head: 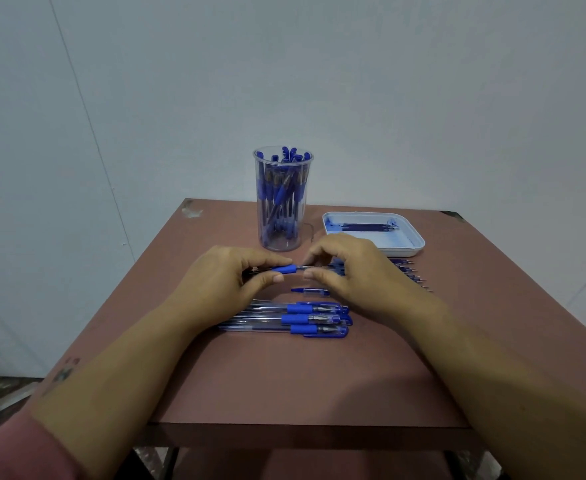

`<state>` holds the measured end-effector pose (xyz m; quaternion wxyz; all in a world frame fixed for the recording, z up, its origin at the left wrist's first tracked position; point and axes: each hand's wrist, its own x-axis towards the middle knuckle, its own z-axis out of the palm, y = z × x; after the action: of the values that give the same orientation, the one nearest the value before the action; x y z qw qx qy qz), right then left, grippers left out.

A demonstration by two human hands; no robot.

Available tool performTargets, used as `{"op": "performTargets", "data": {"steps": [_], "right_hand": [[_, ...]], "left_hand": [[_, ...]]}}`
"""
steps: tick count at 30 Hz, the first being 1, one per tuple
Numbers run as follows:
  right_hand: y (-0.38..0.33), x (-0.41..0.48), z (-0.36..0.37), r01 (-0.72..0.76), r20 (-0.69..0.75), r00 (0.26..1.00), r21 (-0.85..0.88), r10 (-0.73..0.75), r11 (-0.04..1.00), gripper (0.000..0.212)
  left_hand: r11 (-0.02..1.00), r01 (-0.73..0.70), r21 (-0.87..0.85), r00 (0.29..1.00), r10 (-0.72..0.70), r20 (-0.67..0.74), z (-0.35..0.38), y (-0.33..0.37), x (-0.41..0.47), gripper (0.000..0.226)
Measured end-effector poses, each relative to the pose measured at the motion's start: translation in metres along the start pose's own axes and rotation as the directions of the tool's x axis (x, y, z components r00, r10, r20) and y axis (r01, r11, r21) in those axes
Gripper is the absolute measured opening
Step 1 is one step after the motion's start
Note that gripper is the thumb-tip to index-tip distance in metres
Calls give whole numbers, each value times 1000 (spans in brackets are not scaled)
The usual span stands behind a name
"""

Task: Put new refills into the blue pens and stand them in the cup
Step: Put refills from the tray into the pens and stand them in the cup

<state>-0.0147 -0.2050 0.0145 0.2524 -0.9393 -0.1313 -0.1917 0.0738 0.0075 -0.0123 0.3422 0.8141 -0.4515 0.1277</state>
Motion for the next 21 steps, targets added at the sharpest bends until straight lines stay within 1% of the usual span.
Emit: {"op": "performTargets", "data": {"steps": [3,5,7,9,10,12,13,15,17,19,20,21], "right_hand": [[2,0,0,-7,11,1000,-45,7,999,20],[2,0,-2,-15,17,1000,-19,15,1000,23],[0,-1,-2,-4,13,1000,6,4,1000,20],[-1,-1,-1,0,14,1000,-20,0,1000,12],[-1,-1,0,-4,17,1000,-42,5,999,13],[1,0,0,-16,41,999,-70,19,997,24],[1,0,0,-27,56,998,-57,30,998,28],[1,-1,-1,-47,70,996,7,46,999,30],[1,-2,-1,-27,55,998,24,26,999,25],[-1,-1,0,-4,35,999,-5,4,1000,15],[-1,-1,0,-2,29,1000,-19,2,1000,13],[0,0,0,-5,27,1000,-34,6,999,16]], "left_hand": [[1000,-6,-2,1000,6,1,0,0,0,25],[1000,-17,0,1000,17,2,0,0,0,26],[1000,-18,-6,1000,18,-1,0,0,0,26],[1000,-17,-15,1000,17,-4,0,1,0,25],[1000,-17,-16,1000,17,-5,0,2,0,25],[1000,-19,-12,1000,19,-3,0,2,-1,25],[1000,-20,-11,1000,20,1,0,2,0,25],[1000,-18,-12,1000,18,6,0,1,0,26],[1000,-15,-13,1000,15,7,0,1,0,26],[1000,-16,-15,1000,16,4,0,1,0,26],[1000,-17,-17,1000,17,2,1,1,0,25],[1000,-19,-20,1000,19,-1,1,1,0,25]]}}
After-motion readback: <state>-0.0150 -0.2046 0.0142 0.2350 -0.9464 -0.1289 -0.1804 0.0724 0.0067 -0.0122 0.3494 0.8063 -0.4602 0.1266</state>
